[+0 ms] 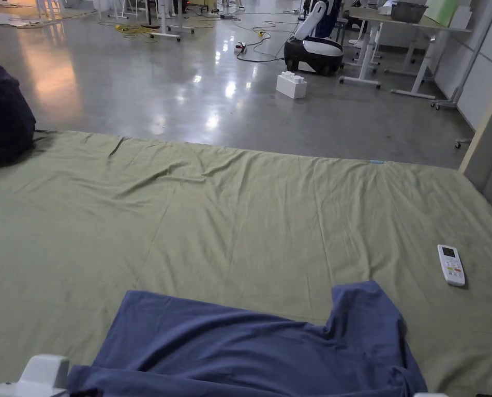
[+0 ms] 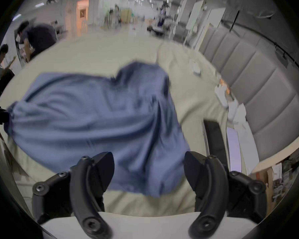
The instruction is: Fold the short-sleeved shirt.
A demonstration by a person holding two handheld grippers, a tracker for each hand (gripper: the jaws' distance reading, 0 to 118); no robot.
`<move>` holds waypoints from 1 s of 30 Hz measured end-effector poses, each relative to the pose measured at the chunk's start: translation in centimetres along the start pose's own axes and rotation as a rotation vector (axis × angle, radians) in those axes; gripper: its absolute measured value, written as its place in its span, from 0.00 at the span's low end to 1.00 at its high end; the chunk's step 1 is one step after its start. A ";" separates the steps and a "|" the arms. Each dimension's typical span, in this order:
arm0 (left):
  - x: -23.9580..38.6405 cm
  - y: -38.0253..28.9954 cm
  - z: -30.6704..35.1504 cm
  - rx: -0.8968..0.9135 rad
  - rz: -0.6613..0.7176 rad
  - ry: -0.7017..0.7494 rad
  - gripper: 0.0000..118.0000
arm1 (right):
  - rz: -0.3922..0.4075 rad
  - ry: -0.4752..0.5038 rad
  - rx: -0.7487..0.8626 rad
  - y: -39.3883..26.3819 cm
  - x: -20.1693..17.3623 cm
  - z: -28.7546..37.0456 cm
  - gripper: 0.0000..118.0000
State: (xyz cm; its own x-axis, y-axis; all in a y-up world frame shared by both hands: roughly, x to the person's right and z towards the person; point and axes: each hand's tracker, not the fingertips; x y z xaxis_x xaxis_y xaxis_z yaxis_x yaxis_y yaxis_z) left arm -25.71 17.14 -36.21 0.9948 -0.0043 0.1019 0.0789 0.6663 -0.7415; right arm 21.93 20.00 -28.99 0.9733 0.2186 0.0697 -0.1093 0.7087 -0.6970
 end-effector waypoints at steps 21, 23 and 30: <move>7.8 7.8 6.9 0.726 -0.019 0.133 0.01 | -0.143 -0.037 0.708 8.5 -3.5 2.7 0.01; 7.3 8.1 6.8 0.711 -0.004 0.112 0.00 | -0.138 -0.029 0.714 8.6 -3.4 2.6 0.00; 2.6 10.5 1.3 0.441 0.080 0.051 0.00 | -0.130 -0.019 0.667 8.7 -3.0 0.8 0.00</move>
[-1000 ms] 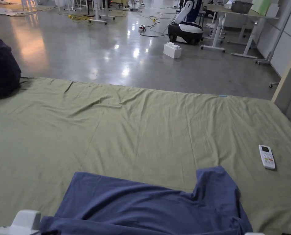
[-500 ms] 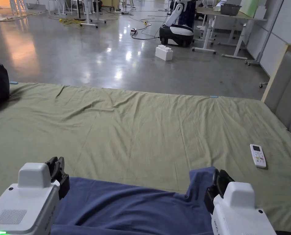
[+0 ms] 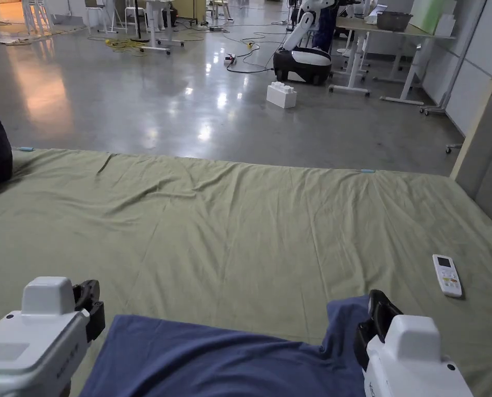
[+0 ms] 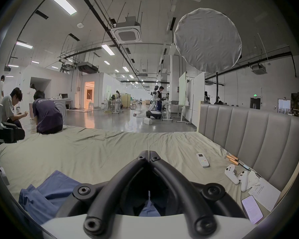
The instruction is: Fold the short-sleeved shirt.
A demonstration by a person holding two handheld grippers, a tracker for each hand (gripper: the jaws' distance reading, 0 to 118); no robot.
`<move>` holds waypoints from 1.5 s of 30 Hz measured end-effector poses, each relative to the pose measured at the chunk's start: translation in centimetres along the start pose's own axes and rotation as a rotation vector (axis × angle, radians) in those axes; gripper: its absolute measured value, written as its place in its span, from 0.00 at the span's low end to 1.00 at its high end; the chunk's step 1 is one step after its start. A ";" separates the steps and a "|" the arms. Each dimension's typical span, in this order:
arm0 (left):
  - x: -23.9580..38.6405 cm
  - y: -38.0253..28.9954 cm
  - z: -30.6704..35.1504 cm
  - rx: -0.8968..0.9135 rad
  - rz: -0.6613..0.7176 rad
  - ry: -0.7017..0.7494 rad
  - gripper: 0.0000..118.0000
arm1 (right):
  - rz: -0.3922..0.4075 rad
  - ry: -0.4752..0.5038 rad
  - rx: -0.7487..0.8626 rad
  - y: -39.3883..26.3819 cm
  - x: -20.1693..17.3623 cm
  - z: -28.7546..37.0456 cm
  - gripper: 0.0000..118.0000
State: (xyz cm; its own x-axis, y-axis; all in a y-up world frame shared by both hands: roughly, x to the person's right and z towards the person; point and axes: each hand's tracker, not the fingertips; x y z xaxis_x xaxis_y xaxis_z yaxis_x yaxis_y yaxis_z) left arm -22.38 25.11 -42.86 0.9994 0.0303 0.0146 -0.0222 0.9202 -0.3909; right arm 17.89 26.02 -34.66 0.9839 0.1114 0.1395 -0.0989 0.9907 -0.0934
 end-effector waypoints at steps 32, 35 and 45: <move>0.5 -4.1 -21.8 -0.688 -0.209 -0.093 0.04 | -0.090 -0.085 -0.535 -8.1 9.0 -10.6 0.01; -0.2 -3.5 -20.8 -0.656 -0.157 -0.096 0.04 | -0.087 -0.023 -0.731 -9.1 10.8 -15.6 0.44; 0.2 -2.6 -18.2 -0.556 -0.147 -0.089 0.03 | -0.012 0.050 -1.039 -14.3 11.4 -25.9 0.70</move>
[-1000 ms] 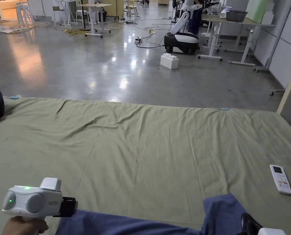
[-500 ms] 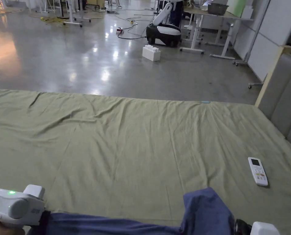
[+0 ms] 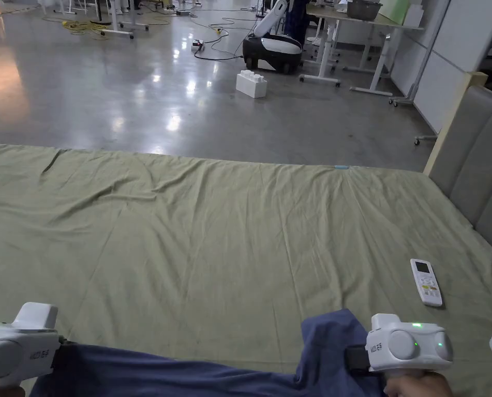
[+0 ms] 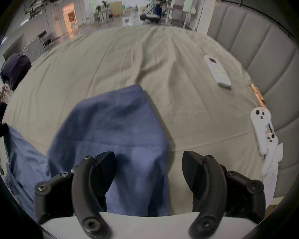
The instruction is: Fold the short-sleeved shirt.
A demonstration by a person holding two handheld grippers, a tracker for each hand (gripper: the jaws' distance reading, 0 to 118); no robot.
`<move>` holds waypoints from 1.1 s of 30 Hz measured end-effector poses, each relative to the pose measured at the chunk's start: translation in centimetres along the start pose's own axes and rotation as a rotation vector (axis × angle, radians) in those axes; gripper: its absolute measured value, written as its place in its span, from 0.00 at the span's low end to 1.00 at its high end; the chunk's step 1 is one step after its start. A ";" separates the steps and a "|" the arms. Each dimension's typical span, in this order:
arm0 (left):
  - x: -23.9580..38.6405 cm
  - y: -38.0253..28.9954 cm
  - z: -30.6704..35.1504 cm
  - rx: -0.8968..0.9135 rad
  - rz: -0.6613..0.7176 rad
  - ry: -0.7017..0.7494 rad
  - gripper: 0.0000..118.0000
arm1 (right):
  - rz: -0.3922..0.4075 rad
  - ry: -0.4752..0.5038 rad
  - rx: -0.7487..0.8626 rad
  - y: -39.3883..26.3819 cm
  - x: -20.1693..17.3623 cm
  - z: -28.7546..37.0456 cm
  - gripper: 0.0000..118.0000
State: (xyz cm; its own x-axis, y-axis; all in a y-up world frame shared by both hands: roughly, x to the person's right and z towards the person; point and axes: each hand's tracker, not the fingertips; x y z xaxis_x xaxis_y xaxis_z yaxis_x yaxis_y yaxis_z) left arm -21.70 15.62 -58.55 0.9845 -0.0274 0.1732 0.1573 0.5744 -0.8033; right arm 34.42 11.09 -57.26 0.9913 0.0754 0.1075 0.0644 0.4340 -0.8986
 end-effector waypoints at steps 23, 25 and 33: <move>0.4 -2.5 5.3 0.106 0.077 -0.005 0.03 | 0.014 0.036 0.293 -3.1 -1.5 10.3 0.02; 0.2 -2.9 6.6 0.130 0.081 -0.007 0.03 | 0.009 0.048 0.328 -4.2 -1.3 12.4 0.02; -0.9 -5.8 13.0 0.230 0.074 -0.029 0.03 | 0.021 0.061 0.431 -9.9 -1.1 19.9 0.02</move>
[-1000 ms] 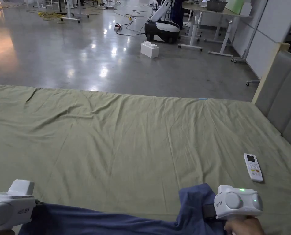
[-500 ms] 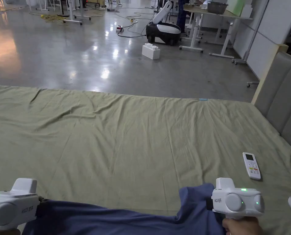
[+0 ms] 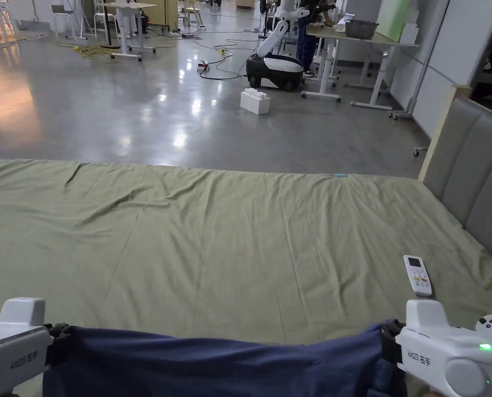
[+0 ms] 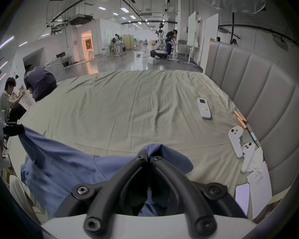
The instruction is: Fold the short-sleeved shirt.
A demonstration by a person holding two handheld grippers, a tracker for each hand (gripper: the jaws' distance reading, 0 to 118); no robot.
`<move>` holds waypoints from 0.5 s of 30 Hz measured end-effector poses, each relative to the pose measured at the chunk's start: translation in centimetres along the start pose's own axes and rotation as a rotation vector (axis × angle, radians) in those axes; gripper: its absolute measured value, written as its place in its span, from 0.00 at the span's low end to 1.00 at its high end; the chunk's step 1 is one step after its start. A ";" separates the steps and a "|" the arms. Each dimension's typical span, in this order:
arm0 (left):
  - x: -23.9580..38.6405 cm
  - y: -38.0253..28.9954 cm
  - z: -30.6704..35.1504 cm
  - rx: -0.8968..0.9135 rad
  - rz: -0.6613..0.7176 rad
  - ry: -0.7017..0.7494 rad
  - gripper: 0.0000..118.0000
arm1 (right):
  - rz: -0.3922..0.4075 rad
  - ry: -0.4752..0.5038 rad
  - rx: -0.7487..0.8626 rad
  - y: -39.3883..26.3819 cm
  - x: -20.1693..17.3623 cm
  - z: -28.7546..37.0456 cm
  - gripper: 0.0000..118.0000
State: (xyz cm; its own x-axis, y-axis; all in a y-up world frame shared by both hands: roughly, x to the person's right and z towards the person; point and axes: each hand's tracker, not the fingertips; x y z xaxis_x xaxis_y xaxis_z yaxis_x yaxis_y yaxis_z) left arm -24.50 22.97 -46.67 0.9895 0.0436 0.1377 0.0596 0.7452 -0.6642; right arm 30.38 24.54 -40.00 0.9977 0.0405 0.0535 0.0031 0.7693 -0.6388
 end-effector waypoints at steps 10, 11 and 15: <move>-1.6 -6.8 5.8 -0.020 0.011 -0.022 0.03 | 0.029 -0.022 -0.077 -6.2 -0.2 6.3 0.02; -1.8 -7.8 6.1 -0.044 0.010 -0.025 0.03 | 0.034 -0.023 -0.105 -7.0 -0.3 6.5 0.02; -2.1 -11.1 6.3 -0.160 0.006 -0.007 0.03 | 0.072 -0.040 -0.221 -10.2 -0.4 6.5 0.02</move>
State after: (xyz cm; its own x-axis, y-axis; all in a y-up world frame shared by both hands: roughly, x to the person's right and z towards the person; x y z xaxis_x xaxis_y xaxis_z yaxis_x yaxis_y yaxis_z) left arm -28.12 18.81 -34.96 0.9890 0.0522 0.1381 0.0747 0.6298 -0.7731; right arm 29.51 20.81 -28.53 0.9925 0.1186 0.0293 -0.0489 0.6053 -0.7945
